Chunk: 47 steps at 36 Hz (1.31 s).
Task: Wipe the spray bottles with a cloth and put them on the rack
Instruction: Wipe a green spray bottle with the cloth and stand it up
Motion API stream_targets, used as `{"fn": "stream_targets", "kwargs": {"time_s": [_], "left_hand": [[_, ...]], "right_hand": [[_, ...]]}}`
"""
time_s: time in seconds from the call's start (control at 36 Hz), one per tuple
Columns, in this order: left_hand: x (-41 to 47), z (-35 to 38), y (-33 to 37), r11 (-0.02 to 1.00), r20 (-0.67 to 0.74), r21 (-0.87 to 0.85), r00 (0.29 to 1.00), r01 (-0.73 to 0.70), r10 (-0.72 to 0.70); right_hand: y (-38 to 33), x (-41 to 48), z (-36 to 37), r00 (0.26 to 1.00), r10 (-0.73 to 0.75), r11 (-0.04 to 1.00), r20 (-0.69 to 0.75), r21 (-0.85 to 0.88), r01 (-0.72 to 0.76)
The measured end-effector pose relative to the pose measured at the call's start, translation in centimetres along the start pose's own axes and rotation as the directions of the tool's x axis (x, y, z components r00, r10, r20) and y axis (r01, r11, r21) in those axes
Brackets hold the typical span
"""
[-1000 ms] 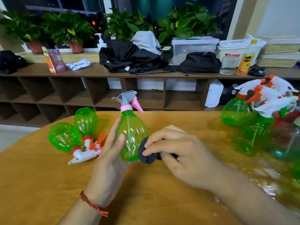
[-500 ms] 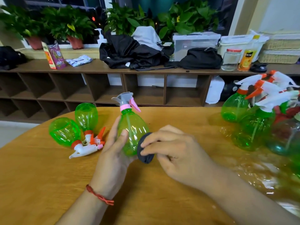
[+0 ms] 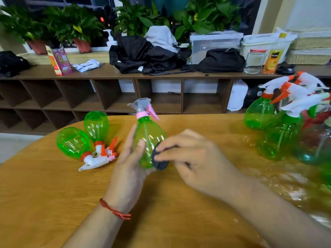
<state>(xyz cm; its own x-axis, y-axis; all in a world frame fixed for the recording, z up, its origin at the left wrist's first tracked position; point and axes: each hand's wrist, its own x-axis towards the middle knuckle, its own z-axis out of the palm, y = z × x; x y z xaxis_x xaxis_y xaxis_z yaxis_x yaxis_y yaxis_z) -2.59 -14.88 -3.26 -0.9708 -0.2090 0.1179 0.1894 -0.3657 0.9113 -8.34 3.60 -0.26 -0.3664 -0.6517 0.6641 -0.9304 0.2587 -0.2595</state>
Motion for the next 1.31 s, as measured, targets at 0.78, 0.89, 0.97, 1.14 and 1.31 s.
{"fn": "stream_targets", "kwargs": {"time_s": [0.78, 0.89, 0.97, 1.14, 1.31], "left_hand": [[0.2, -0.3, -0.7, 0.999, -0.036, -0.044, 0.999, 0.019, -0.021], [0.2, -0.5, -0.4, 0.991, -0.032, -0.109, 0.996, 0.077, -0.081], [0.1, -0.3, -0.1, 0.993, -0.017, -0.083, 0.996, 0.088, -0.09], [0.0, 0.2, -0.3, 0.997, -0.092, -0.027, 0.993, 0.078, -0.081], [-0.4, 0.5, -0.4, 0.993, 0.026, -0.06, 0.995, 0.101, -0.099]], "right_hand": [[0.0, 0.3, -0.4, 0.998, 0.017, 0.995, 0.054, 0.097, -0.022], [-0.4, 0.4, -0.4, 0.998, 0.055, 0.985, 0.043, 0.162, -0.061], [-1.0, 0.5, -0.3, 0.995, 0.089, 0.964, 0.049, 0.245, -0.099], [-1.0, 1.1, -1.3, 0.953, 0.301, 0.779, 0.04, 0.566, -0.269], [-0.1, 1.5, -1.7, 0.83, 0.556, 0.565, 0.029, 0.72, -0.403]]}}
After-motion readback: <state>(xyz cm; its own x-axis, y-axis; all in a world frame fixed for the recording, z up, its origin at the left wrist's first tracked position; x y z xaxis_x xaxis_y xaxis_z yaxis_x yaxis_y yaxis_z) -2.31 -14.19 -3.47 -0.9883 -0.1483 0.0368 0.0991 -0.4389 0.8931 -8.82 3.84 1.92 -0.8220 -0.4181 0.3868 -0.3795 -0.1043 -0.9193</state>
